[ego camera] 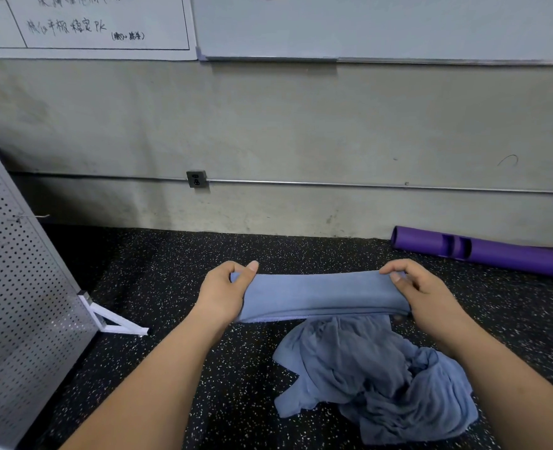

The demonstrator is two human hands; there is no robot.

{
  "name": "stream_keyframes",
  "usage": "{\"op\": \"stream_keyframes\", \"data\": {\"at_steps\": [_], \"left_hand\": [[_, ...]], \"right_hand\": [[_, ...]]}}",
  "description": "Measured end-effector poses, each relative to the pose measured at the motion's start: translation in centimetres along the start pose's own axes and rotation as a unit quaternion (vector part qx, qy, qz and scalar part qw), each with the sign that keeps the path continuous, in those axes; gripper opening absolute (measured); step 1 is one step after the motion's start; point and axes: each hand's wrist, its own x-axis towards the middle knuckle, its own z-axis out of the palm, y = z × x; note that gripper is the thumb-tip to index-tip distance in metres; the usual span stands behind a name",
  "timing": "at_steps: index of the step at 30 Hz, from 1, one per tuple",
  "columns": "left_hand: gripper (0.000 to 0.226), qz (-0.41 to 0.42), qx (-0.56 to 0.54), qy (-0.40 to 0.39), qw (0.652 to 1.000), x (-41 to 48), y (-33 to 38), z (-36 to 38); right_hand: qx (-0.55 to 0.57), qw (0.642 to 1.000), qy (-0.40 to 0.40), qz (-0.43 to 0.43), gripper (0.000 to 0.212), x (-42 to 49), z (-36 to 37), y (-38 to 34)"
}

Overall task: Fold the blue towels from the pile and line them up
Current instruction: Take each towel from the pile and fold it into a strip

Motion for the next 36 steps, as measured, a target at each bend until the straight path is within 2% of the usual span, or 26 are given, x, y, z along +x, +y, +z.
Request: {"op": "stream_keyframes", "data": {"at_steps": [2,5,7,8,12,17,25,31,36], "left_hand": [[0.043,-0.032,-0.043,-0.028,0.998,-0.2,0.4,0.0],[0.038,-0.096,-0.104,-0.122,0.982,-0.4,0.5,-0.4],[0.054,-0.109,-0.107,-0.182,0.971,-0.3,-0.3,-0.9],[0.061,-0.097,-0.095,-0.192,0.972,-0.1,-0.8,-1.1],[0.062,-0.028,-0.071,-0.158,0.985,0.5,-1.5,-1.8],[0.056,-0.009,-0.073,-0.155,0.985,0.4,-0.9,-1.4],[0.036,-0.011,-0.009,-0.13,0.991,0.3,-1.7,-0.2],[0.039,0.062,0.041,-0.083,0.994,-0.2,-1.1,1.5],[0.042,0.118,0.09,-0.063,0.987,-1.1,-0.3,3.2]], "right_hand": [[-0.009,1.0,0.002,0.0,0.028,0.1,0.2,0.0],[-0.017,1.0,-0.011,0.022,0.024,0.2,-0.3,0.6],[-0.003,0.998,-0.042,0.045,0.012,-0.2,-0.9,0.8],[-0.004,0.997,-0.056,0.043,0.017,-0.2,-1.2,1.1],[-0.002,0.999,-0.038,0.02,0.025,-0.6,-2.1,1.0],[0.003,1.0,-0.018,0.024,0.025,0.0,-1.7,1.4],[-0.004,0.998,-0.055,0.031,0.039,-0.4,-1.4,1.0],[-0.048,0.999,-0.016,0.007,0.044,-0.2,0.5,0.2],[-0.132,0.99,0.018,-0.048,0.048,0.0,2.4,-0.5]]}}
